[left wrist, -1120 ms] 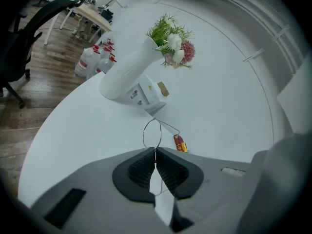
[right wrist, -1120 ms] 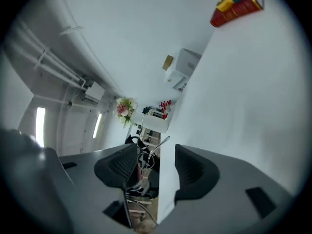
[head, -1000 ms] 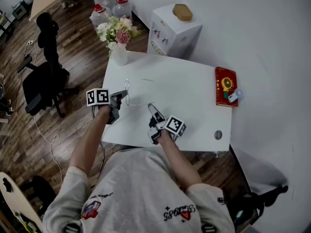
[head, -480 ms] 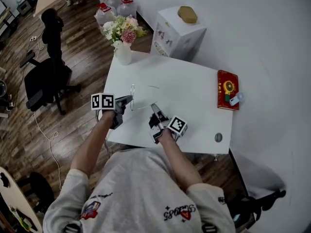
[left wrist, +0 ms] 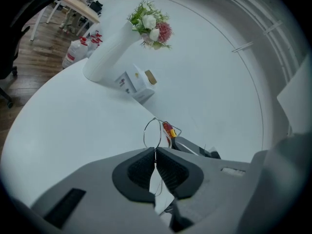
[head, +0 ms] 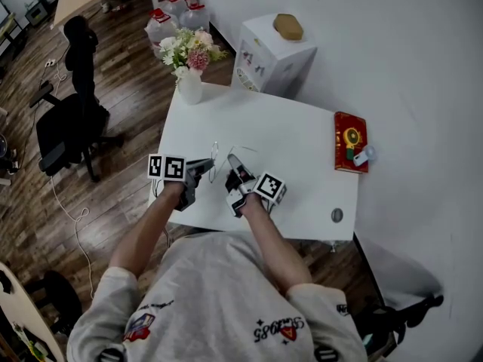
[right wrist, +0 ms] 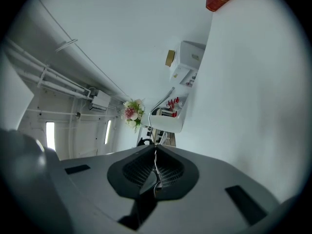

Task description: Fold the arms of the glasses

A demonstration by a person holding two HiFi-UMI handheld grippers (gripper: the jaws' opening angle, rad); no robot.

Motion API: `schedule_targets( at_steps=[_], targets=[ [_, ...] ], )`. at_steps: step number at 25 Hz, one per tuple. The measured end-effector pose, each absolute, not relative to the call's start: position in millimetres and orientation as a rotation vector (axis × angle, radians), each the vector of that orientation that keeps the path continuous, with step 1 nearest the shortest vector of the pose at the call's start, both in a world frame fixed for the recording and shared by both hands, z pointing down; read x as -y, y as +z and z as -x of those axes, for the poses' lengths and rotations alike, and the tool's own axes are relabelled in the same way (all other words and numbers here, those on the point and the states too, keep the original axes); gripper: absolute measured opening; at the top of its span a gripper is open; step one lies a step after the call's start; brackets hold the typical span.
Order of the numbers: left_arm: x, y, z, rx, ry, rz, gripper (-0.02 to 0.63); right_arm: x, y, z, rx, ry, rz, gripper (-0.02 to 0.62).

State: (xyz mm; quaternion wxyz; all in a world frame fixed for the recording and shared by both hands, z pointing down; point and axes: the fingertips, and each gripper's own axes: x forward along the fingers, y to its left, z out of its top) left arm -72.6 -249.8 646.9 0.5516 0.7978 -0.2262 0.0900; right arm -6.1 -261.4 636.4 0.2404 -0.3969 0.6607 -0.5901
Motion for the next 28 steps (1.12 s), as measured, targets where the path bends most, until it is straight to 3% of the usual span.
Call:
schedule_targets(
  at_steps=[21, 28],
  targets=[
    [233.8, 641.3, 59.5, 0.481, 0.250, -1.918, 0.012, 269.7, 630.4, 28.5, -1.918, -1.577, 1.091, -0.011],
    [242.3, 651.8, 72.7, 0.505, 0.285, -1.911, 0.012, 249.8, 620.2, 3.4, -2.102, -1.474, 1.159, 0.007]
  ],
)
